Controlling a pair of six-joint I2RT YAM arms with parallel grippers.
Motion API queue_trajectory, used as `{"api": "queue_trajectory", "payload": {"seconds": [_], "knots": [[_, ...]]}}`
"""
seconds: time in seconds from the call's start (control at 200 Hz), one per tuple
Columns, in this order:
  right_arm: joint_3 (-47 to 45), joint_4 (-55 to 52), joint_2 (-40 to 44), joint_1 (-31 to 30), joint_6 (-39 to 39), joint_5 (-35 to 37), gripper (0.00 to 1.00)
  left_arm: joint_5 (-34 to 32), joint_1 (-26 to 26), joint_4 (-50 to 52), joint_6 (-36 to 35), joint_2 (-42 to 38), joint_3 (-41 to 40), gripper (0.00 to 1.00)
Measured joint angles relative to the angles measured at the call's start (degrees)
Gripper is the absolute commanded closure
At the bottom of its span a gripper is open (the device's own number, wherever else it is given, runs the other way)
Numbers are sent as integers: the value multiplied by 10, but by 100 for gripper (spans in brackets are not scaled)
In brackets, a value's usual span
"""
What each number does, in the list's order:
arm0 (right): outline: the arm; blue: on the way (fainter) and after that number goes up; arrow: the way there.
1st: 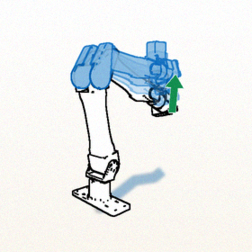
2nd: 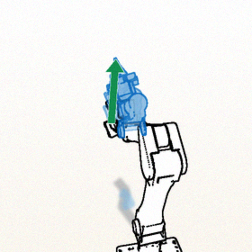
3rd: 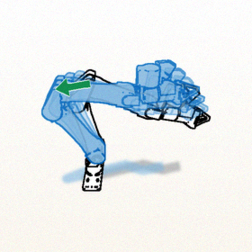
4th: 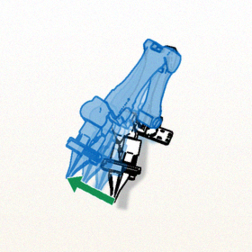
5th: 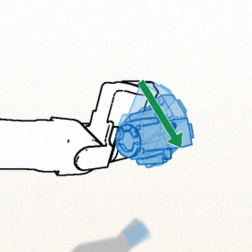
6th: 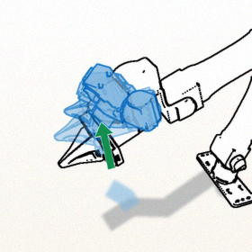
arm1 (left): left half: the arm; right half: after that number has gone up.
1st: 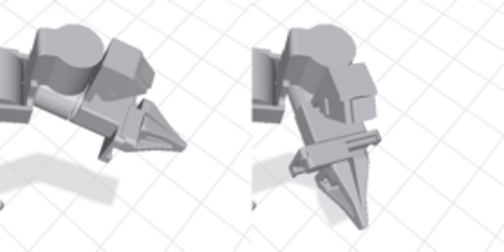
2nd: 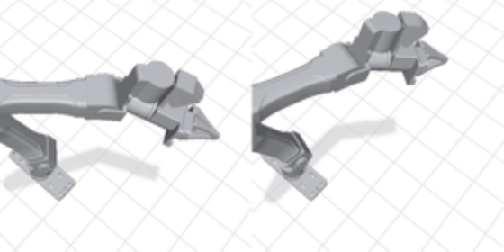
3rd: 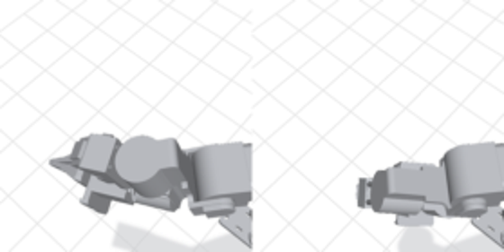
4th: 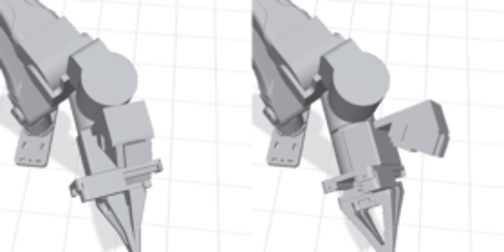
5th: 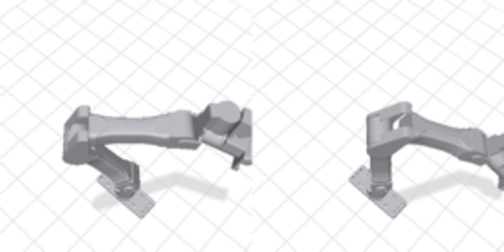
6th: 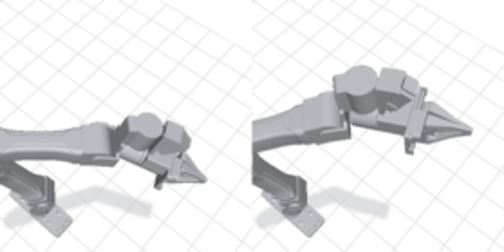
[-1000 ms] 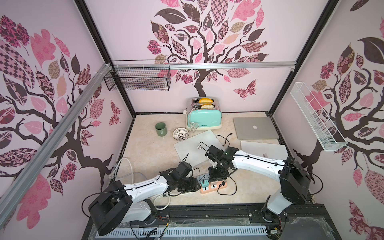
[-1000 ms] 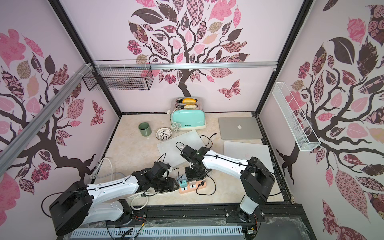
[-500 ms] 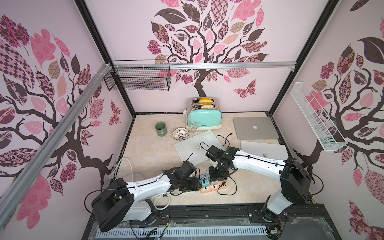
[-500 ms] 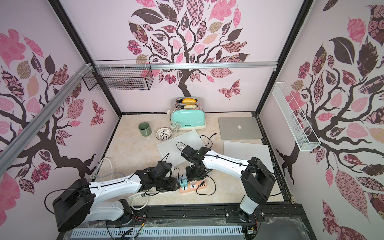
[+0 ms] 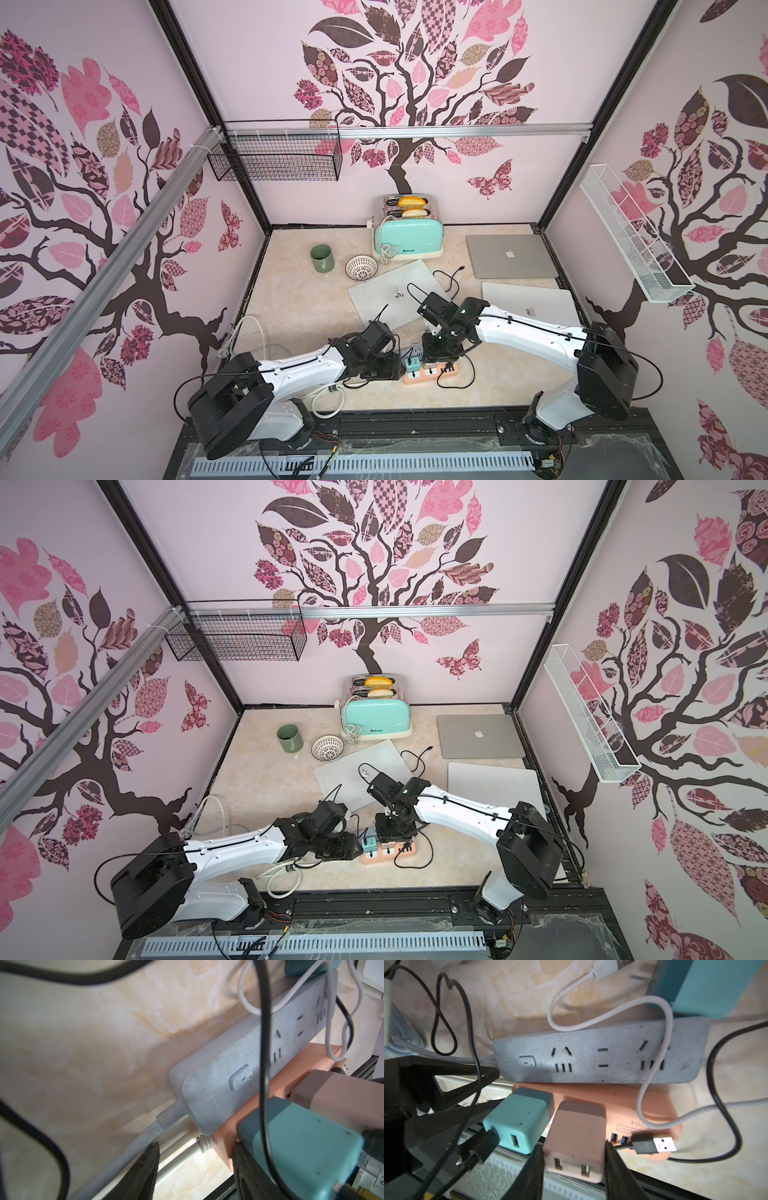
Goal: Unplug the laptop charger
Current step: Remove the plug from the socket.
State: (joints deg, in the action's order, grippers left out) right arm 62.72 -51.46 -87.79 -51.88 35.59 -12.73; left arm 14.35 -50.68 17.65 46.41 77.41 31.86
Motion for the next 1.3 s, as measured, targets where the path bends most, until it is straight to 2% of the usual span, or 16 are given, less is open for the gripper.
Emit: {"api": "queue_trajectory", "payload": {"seconds": [0.1,0.35,0.755,0.99,1.035,1.13,1.3], "knots": [[8,-17,-3,2,2,4,94,0,0,-5,-2,3,0,41],[108,-109,-79,1,-34,37,97,-6,-2,-20,-3,7,-1,41],[86,-95,-47,3,-20,15,98,-5,-5,-32,-3,16,1,41],[102,-125,-27,8,-33,37,96,-6,-5,-30,-7,16,2,41],[102,-129,-13,15,-34,39,95,-7,-5,-30,-9,15,3,39],[98,-134,12,47,-44,41,94,-13,-6,-23,-15,10,4,28],[75,-147,6,148,-95,50,95,-37,-12,48,-29,-33,7,20]]}}
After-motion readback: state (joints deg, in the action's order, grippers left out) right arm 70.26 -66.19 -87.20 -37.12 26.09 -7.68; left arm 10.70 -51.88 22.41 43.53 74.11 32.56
